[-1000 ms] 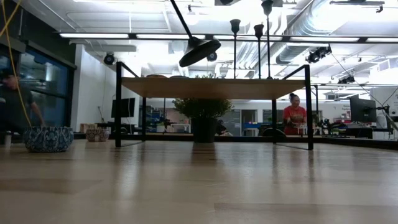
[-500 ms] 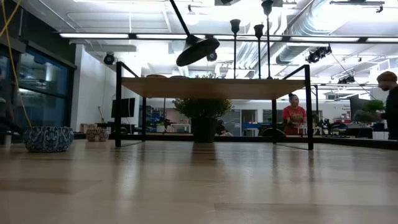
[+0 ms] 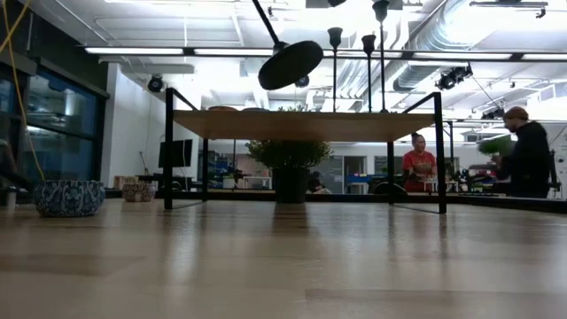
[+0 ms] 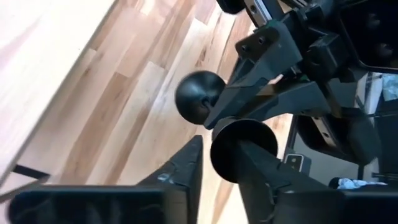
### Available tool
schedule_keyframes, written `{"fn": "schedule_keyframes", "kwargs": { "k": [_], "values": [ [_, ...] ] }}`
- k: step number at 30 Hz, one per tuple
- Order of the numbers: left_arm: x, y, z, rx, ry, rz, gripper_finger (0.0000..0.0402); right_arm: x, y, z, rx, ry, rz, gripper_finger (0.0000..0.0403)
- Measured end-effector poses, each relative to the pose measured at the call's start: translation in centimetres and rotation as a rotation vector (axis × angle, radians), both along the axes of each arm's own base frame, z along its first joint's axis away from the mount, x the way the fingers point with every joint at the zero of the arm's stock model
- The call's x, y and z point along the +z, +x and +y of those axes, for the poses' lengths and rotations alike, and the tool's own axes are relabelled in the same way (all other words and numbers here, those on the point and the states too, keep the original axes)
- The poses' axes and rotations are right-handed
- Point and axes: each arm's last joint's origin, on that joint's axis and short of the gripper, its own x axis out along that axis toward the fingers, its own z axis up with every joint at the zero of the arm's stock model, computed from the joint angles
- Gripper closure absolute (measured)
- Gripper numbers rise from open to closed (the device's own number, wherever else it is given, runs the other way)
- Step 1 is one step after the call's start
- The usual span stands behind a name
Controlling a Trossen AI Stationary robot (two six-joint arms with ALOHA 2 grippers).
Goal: Pick & Place candle stick holders
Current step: Put the black candle holder on the shelf aligned with the black candle holder
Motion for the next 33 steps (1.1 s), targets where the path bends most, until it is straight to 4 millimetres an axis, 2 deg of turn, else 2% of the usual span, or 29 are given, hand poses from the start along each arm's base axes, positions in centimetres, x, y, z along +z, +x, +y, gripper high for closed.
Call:
{"fn": "schedule_keyframes", "kwargs": {
  "k": [6, 12, 19, 28, 33],
  "values": [
    [0.8, -0.8, 0.2, -0.032, 0.024, -0.041, 0.0275, 0.1, -0.5, 0.6, -0.095, 0.016, -0.037, 0.0400],
    [2.1, -2.7, 0.4, -0.129, 0.037, -0.090, 0.0272, 0.3, -0.9, 0.7, -0.216, 0.032, -0.086, 0.0400],
    [3.7, -5.6, 0.9, -0.242, 0.091, -0.158, 0.0271, 0.5, -1.9, 2.4, -0.245, 0.041, -0.119, 0.0400],
    [5.6, -9.7, 2.2, -0.184, 0.227, -0.258, 0.0271, 1.4, -3.4, 3.5, -0.552, -0.018, -0.212, 0.0400],
    [6.3, -11.4, 2.8, -0.123, 0.277, -0.305, 0.0271, 2.1, -2.9, 2.5, -0.597, -0.030, -0.209, 0.0400]
  ]
}}
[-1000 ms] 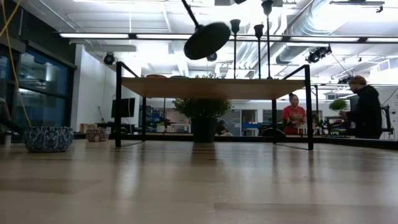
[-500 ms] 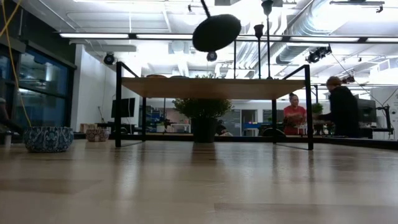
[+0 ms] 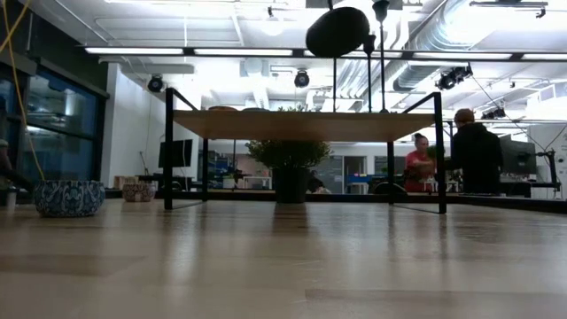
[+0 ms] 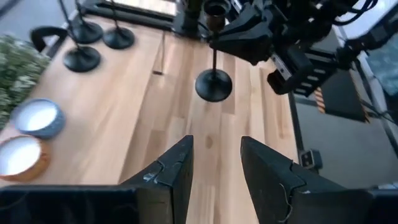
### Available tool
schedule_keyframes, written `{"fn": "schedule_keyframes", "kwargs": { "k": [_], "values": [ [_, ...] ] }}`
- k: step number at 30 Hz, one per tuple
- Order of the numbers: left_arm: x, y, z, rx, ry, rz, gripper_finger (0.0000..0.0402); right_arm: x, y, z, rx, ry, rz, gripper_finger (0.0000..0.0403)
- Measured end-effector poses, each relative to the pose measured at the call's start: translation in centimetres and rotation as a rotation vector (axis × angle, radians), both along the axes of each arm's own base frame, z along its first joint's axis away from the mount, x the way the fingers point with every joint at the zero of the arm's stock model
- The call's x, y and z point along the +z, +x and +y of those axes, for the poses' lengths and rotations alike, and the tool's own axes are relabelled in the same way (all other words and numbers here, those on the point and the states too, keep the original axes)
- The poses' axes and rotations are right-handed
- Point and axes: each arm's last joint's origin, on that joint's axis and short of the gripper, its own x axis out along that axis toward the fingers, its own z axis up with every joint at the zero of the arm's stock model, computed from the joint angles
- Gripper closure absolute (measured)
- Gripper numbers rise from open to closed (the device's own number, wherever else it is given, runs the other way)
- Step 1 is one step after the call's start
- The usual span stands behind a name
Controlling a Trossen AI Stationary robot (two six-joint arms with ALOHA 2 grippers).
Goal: Pick & Place candle stick holders
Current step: Put the black candle holder on the shelf aligned with the black candle holder
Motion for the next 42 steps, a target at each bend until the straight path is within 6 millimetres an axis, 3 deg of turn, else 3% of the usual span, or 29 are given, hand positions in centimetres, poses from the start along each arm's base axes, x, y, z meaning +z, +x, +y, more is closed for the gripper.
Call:
{"fn": "schedule_keyframes", "kwargs": {
  "k": [13, 19, 31, 42],
  "values": [
    [0.3, -0.7, 0.3, 0.028, 0.034, -0.024, 0.0271, 0.1, 2.5, -7.0, -0.189, -0.032, 0.071, 0.0400],
    [0.3, -0.6, 0.3, 0.028, 0.034, -0.023, 0.0271, -0.3, 3.0, -9.7, -0.257, -0.004, 0.009, 0.0400],
    [0.1, -0.7, 0.3, 0.025, 0.036, -0.008, 0.0271, -3.4, 2.6, -12.5, -0.322, -0.005, 0.013, 0.0400],
    [0.1, -0.7, 0.3, 0.023, 0.035, -0.008, 0.0271, -3.8, 2.7, -14.1, -0.366, -0.009, 0.026, 0.0400]
  ]
}}
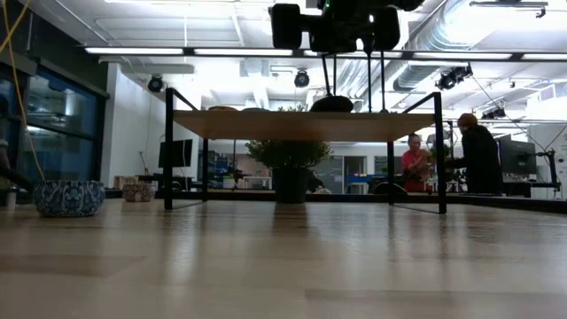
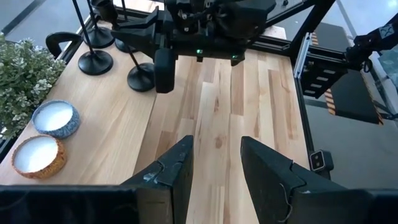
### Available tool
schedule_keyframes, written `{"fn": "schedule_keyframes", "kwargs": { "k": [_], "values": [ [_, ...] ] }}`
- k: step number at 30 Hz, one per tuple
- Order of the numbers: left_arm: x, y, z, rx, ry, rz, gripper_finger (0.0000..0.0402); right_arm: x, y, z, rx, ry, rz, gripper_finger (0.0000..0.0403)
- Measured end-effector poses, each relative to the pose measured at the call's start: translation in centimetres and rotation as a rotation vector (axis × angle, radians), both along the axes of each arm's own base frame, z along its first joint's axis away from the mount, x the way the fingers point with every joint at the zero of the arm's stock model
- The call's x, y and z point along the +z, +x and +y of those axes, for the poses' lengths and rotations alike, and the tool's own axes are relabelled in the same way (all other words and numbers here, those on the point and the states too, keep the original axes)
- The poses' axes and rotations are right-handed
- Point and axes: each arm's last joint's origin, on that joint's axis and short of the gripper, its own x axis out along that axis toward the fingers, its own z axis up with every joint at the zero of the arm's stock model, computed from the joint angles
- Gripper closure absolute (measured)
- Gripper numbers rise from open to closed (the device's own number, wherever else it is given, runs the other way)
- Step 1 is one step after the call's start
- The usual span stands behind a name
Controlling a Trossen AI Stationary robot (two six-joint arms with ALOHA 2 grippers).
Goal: Pick & Place candle stick holders
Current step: Put the black candle holder on the shelf aligned with the black candle holder
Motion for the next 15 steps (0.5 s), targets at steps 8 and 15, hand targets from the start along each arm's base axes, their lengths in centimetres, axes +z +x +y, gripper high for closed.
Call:
{"fn": "schedule_keyframes", "kwargs": {
  "k": [8, 15],
  "values": [
    [-0.1, -0.1, 0.0, 0.000, 0.004, 0.017, 0.0271, 0.3, -0.1, -0.4, -0.010, -0.001, 0.005, 0.0400],
    [-0.1, -0.1, 0.0, 0.001, 0.005, 0.017, 0.0271, 0.5, -0.1, -1.6, -0.038, 0.001, -0.004, 0.0400]
  ]
}}
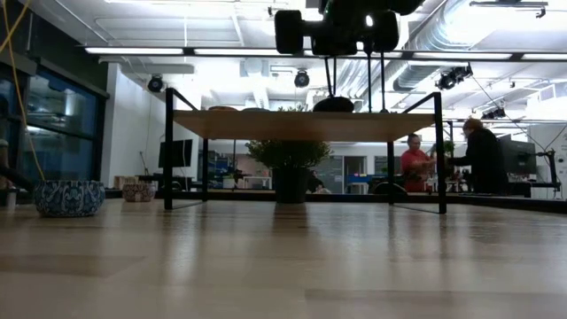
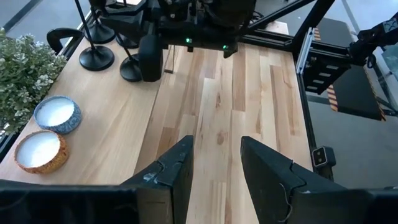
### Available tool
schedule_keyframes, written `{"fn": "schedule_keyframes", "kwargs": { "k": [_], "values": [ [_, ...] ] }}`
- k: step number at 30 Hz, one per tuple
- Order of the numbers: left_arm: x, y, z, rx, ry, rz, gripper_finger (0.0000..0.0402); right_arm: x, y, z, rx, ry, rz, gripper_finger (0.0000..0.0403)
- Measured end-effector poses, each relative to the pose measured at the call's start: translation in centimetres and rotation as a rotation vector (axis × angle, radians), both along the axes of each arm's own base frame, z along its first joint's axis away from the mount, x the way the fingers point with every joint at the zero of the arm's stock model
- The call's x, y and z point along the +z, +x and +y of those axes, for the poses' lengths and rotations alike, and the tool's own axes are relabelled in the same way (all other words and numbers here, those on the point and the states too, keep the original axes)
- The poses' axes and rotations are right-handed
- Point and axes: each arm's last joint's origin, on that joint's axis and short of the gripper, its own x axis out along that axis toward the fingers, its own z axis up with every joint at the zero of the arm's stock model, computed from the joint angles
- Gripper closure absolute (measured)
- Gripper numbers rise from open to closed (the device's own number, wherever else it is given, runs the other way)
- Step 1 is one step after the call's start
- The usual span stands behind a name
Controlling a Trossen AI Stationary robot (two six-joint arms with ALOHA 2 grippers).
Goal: Pick & Place candle stick holders
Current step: Put the black candle holder on the shelf aligned with the black candle holder
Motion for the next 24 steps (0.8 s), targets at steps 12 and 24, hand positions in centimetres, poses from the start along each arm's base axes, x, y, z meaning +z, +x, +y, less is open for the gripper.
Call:
{"fn": "schedule_keyframes", "kwargs": {
  "k": [12, 24],
  "values": [
    [0.0, 0.0, 0.0, 0.000, 0.000, 0.000, 0.0271, 0.0, 0.0, -1.5, -0.042, -0.001, 0.000, 0.0400],
    [0.0, 0.0, 0.0, 0.001, 0.002, 0.004, 0.0271, -0.2, 0.0, -1.7, -0.049, -0.004, 0.032, 0.0389]
  ]
}}
